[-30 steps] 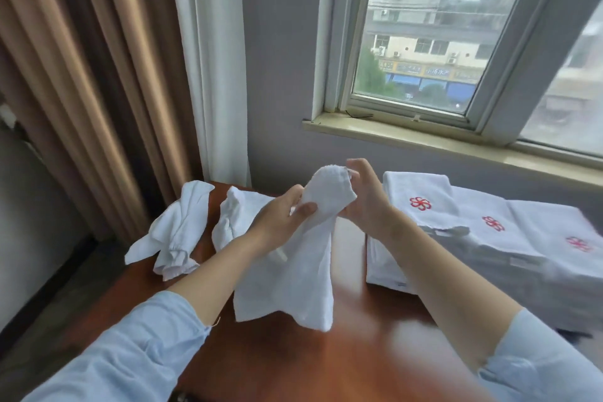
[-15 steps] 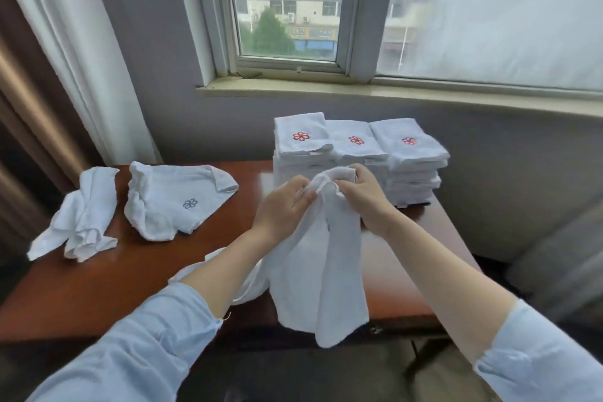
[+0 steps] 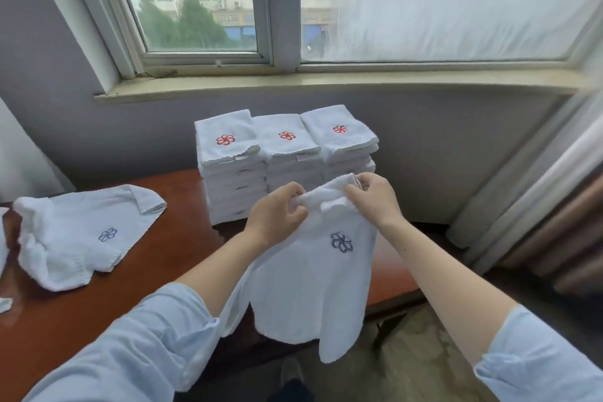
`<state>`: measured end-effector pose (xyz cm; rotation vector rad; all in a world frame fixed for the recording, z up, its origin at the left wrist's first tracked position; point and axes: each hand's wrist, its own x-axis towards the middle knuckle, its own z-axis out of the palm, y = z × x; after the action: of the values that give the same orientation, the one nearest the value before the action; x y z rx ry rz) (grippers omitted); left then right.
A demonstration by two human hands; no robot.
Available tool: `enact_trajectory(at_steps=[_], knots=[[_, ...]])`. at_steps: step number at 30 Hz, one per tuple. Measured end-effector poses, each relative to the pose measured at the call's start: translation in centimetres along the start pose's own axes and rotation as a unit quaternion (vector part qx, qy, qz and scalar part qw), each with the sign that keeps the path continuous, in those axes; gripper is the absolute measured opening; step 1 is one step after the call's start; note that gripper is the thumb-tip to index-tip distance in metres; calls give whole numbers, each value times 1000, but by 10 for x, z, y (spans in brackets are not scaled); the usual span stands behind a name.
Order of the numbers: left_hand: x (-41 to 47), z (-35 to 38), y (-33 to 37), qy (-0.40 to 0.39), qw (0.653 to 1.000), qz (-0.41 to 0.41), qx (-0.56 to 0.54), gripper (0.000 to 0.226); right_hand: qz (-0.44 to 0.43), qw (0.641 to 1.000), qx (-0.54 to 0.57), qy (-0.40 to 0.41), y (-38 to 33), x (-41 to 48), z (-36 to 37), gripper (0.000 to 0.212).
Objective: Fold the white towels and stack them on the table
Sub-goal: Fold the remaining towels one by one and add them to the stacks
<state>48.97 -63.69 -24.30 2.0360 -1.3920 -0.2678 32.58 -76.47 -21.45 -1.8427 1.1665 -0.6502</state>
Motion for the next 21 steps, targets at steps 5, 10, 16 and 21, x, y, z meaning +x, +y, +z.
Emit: enact_trajectory(at_steps=[5, 10, 16, 21], knots=[[52, 46, -15, -61, 998, 12, -9, 17, 60, 992, -104, 38, 40, 41, 4, 11], [102, 96, -41, -117, 993, 18, 25, 10, 103, 980, -168, 28, 82, 83, 14, 14], [137, 145, -73, -174, 978, 50, 105, 19, 105, 982, -155, -11, 129, 101, 40, 45], [141, 173, -90, -282, 944, 54, 160, 37, 72, 954, -259, -134, 162, 97, 61, 40]])
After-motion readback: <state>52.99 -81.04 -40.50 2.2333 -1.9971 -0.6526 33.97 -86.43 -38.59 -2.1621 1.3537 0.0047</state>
